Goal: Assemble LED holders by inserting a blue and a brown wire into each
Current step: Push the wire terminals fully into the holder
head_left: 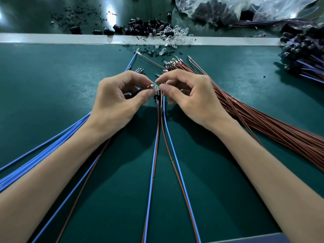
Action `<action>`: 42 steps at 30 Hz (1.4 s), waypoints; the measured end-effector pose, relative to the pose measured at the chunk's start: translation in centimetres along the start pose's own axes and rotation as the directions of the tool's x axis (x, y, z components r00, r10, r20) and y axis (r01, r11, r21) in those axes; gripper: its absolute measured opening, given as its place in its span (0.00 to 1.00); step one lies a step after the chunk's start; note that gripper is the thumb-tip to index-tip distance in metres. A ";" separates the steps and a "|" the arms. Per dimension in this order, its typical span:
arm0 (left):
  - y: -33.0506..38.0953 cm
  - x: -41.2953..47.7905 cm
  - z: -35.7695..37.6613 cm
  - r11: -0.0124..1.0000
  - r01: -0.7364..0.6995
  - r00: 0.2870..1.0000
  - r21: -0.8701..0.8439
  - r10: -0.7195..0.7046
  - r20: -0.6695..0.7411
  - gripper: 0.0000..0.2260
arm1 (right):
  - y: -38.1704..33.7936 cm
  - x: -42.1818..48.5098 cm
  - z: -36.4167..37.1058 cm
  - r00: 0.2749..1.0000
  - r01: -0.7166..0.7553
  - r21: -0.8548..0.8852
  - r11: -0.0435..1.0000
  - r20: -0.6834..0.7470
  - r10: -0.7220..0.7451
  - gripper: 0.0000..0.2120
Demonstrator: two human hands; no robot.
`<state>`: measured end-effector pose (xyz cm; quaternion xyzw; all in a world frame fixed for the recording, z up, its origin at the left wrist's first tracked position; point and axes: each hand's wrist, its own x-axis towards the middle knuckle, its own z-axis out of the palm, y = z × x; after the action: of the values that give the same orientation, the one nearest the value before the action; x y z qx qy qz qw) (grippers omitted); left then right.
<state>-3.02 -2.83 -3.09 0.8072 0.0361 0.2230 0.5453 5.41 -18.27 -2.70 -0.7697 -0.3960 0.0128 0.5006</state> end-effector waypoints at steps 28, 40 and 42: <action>0.1 0.0 0.0 0.999 0.011 0.999 -0.034 -0.010 0.033 0.07 | 0.4 -0.1 -0.1 0.989 0.145 -0.122 0.982 0.027 -0.143 0.04; 0.1 0.0 0.0 0.998 0.018 1.000 -0.067 -0.018 0.003 0.07 | 0.3 0.1 -0.3 0.999 -0.041 0.209 0.977 0.003 0.041 0.04; 0.1 0.0 0.0 0.998 0.014 1.000 -0.066 -0.014 0.003 0.06 | 0.3 0.3 -0.5 0.997 -0.057 0.280 0.958 -0.029 0.067 0.05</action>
<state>-3.04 -2.85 -3.00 0.7887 0.0336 0.2192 0.5734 5.94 -18.52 -2.59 -0.7036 -0.3563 0.0695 0.6109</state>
